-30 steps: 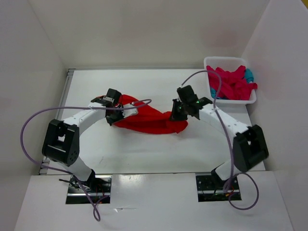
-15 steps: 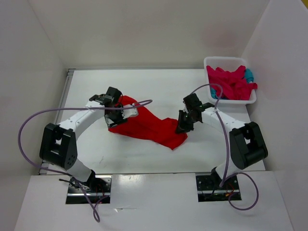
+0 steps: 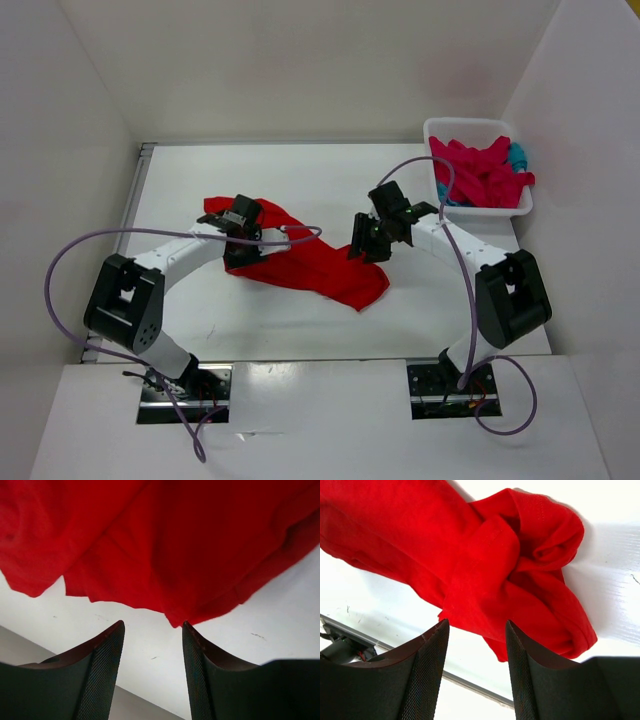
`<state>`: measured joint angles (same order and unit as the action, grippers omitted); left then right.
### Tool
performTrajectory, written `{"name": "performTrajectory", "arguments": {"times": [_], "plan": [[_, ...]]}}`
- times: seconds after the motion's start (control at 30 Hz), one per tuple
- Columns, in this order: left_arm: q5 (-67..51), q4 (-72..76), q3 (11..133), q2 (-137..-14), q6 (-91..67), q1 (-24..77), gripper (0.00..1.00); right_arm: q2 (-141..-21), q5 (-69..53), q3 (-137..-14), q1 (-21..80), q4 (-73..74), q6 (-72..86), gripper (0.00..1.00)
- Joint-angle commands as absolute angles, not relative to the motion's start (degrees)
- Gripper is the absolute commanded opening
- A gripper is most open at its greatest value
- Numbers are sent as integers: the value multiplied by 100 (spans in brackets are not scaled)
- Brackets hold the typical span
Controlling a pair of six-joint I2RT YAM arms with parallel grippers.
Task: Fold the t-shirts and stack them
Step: Flatten out the tshirt
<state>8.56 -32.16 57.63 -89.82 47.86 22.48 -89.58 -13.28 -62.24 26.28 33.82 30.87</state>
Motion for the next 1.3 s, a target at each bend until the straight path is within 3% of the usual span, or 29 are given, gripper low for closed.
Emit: {"name": "performTrajectory", "arguments": {"times": [0.0, 0.3, 0.47, 0.83, 1.27], "plan": [[1160, -2804, 5626, -9034, 4842, 2180, 58, -8956, -1239, -6284, 2672, 3340, 3155, 55], [704, -3216, 6159, -9473, 4142, 1708, 58, -8956, -1187, -6232, 2672, 3340, 3155, 61], [-1051, -3787, 7329, -9896, 2131, 538, 59, -8903, -1187, -6170, 2672, 3226, 3207, 61], [-3058, -4780, 7242, -10485, 1784, 220, 59, -8965, -1239, -6179, 2672, 3226, 3155, 61], [-2057, -4668, 7242, -10583, 1416, 149, 59, -8965, -1187, -6126, 2725, 3226, 3155, 62]]}}
